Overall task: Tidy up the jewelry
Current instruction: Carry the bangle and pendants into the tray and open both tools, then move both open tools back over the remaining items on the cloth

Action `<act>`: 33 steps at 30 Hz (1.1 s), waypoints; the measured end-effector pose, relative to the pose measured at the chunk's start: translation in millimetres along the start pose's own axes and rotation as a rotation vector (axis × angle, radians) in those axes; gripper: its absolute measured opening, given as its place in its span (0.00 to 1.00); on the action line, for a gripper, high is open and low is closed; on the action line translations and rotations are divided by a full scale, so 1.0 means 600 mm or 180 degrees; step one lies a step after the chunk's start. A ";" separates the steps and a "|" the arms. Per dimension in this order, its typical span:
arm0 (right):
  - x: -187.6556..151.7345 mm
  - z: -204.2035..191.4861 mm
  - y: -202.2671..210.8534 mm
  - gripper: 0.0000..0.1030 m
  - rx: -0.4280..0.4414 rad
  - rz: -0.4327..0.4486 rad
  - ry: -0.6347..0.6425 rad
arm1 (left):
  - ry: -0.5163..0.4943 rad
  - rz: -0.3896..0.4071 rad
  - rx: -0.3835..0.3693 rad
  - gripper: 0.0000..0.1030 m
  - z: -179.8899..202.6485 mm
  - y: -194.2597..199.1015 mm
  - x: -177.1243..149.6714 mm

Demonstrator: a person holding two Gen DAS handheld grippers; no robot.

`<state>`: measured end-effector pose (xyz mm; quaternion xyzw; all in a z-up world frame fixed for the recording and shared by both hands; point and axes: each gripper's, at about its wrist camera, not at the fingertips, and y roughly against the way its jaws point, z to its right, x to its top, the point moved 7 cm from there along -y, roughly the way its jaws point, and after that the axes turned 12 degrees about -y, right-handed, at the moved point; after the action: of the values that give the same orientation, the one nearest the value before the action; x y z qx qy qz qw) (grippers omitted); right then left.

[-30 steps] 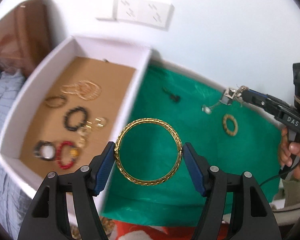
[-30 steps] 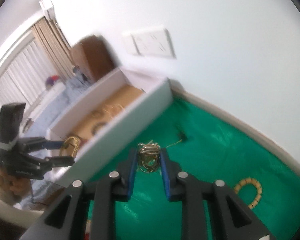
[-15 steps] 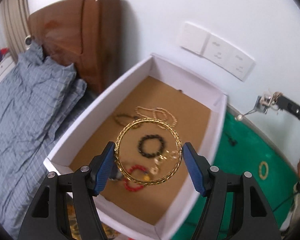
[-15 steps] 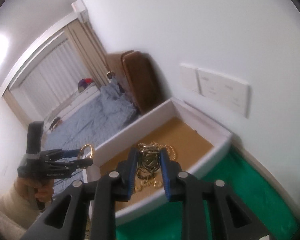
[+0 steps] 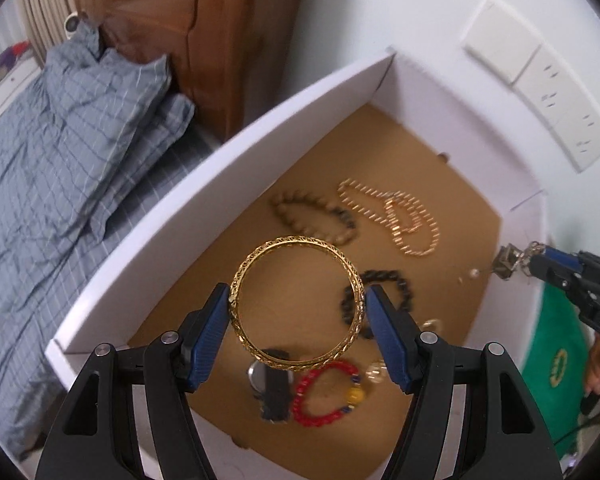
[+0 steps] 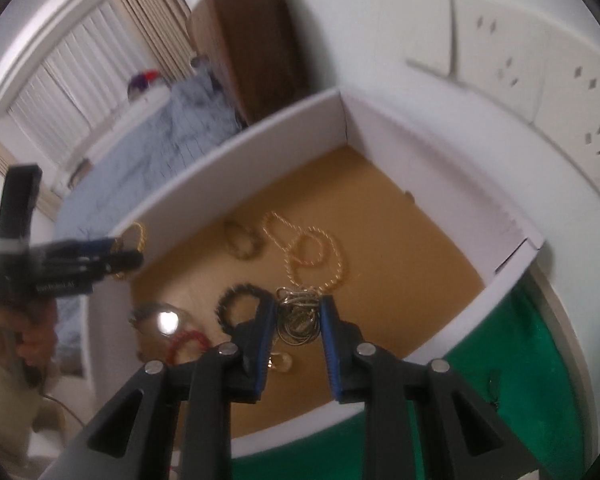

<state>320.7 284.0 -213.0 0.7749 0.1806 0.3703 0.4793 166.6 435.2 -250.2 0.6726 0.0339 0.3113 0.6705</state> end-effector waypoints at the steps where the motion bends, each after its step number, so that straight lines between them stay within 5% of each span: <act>1: -0.002 0.001 -0.007 0.23 -0.0016 -0.0027 0.0003 | 0.0004 -0.0047 0.0022 0.68 -0.004 -0.015 -0.004; 7: -0.014 0.005 -0.046 0.25 -0.0097 -0.0158 -0.0045 | 0.0068 -0.0174 0.0159 0.71 -0.023 -0.058 -0.011; 10: -0.010 -0.002 -0.028 0.48 -0.0035 -0.0029 -0.0093 | 0.0142 -0.0096 0.0191 0.81 -0.027 -0.041 -0.013; 19: -0.023 0.025 0.253 0.65 -0.0308 0.1051 -0.0188 | -0.0142 0.0784 0.0087 0.96 0.085 0.150 -0.006; 25: -0.172 0.152 0.405 0.66 -0.1079 0.1459 -0.0502 | -0.0576 0.1148 -0.0384 0.97 0.248 0.219 -0.033; 31: -0.355 0.242 0.429 0.66 -0.1473 0.1241 -0.1068 | -0.1337 0.0794 -0.0990 0.97 0.424 0.191 -0.101; 33: -0.411 0.268 0.421 0.66 -0.1597 0.1189 -0.1298 | -0.1605 0.0556 -0.0951 0.96 0.471 0.164 -0.124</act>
<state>259.2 -90.5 -133.2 0.7108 -0.1595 0.3221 0.6046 201.4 142.0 -160.6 0.6229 -0.2377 0.1926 0.7200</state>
